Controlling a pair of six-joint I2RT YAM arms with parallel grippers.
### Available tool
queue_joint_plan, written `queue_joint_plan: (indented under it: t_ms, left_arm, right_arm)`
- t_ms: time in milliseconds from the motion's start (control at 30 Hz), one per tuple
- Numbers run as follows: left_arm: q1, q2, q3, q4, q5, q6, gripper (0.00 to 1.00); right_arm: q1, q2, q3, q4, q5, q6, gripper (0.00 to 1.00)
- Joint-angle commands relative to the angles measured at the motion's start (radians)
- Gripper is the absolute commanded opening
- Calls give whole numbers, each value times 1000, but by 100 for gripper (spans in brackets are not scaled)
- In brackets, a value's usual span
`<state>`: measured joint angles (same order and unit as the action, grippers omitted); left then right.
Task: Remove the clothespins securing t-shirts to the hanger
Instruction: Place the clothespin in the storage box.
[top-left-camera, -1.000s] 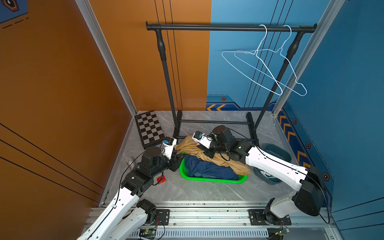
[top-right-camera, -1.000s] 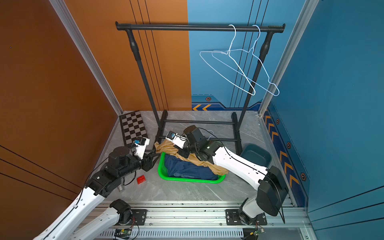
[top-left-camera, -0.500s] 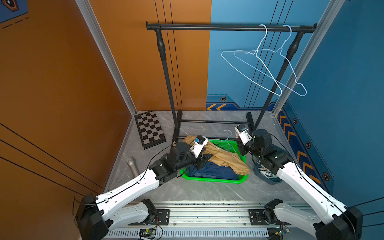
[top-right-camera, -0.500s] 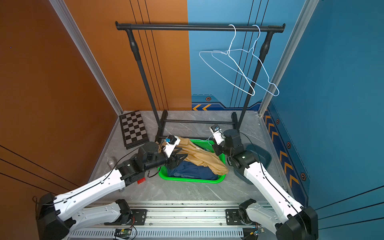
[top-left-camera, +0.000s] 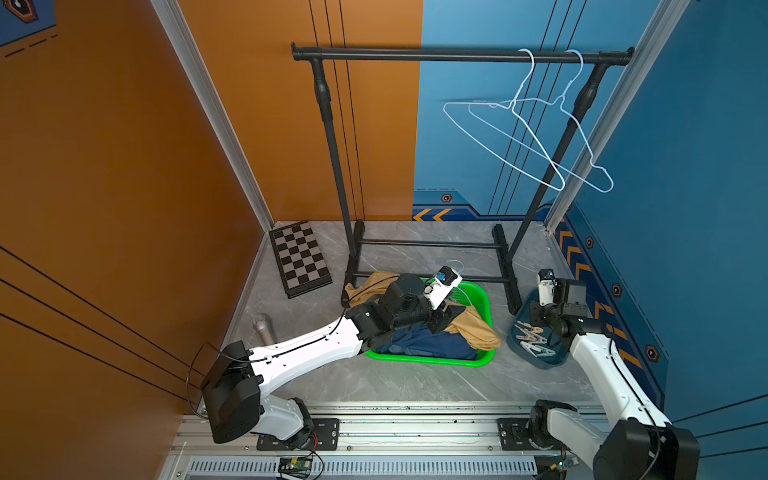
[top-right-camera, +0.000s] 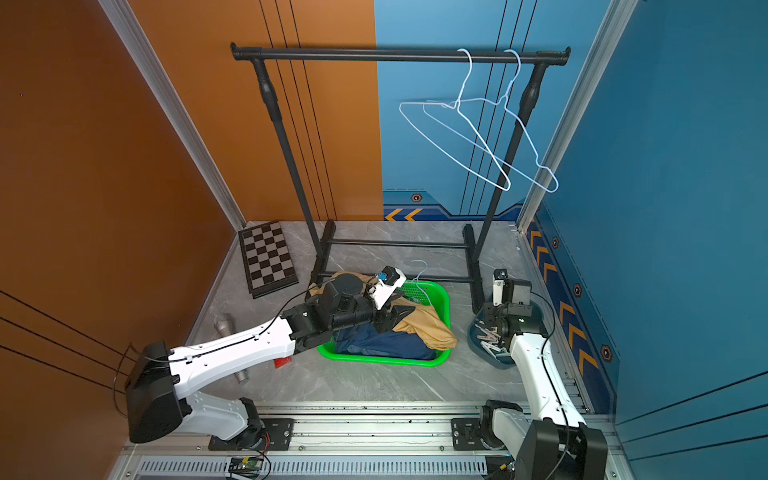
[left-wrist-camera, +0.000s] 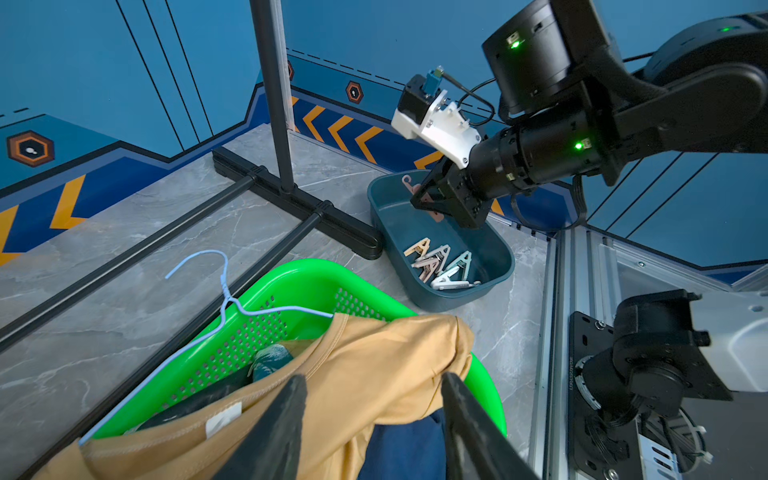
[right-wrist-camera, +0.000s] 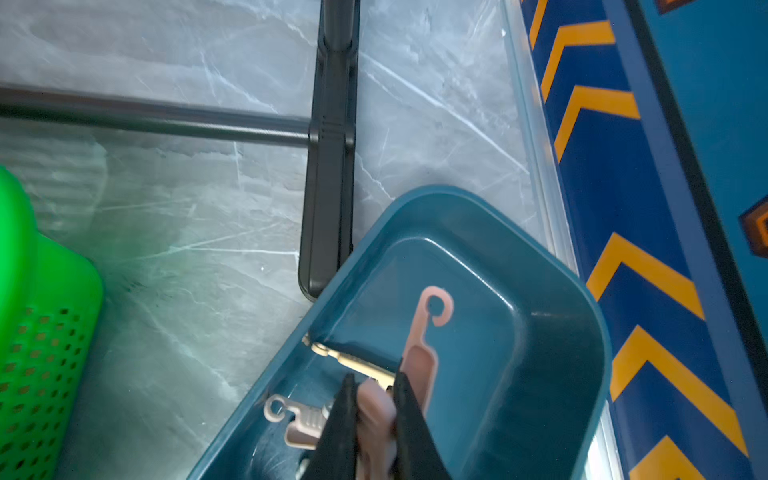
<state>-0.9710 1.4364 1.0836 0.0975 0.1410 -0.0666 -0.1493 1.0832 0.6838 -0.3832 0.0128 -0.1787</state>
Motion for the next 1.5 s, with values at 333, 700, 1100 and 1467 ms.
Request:
queue_joint_plan:
  t_ms: [333, 700, 1100, 1467]
  left_arm:
    - [-62, 120, 79, 8, 39, 8, 55]
    - [-64, 131, 86, -24, -2, 21, 58]
    - [-46, 71, 82, -90, -21, 27, 59]
    - [7, -87, 24, -193, -83, 58, 62]
  right_arm:
    - [-30, 217, 70, -82, 35, -53, 9]
    - [-17, 380, 156, -154, 5, -78, 10]
    - [11, 329, 156, -219, 29, -112, 41]
    - [107, 50, 164, -255, 107, -51, 63]
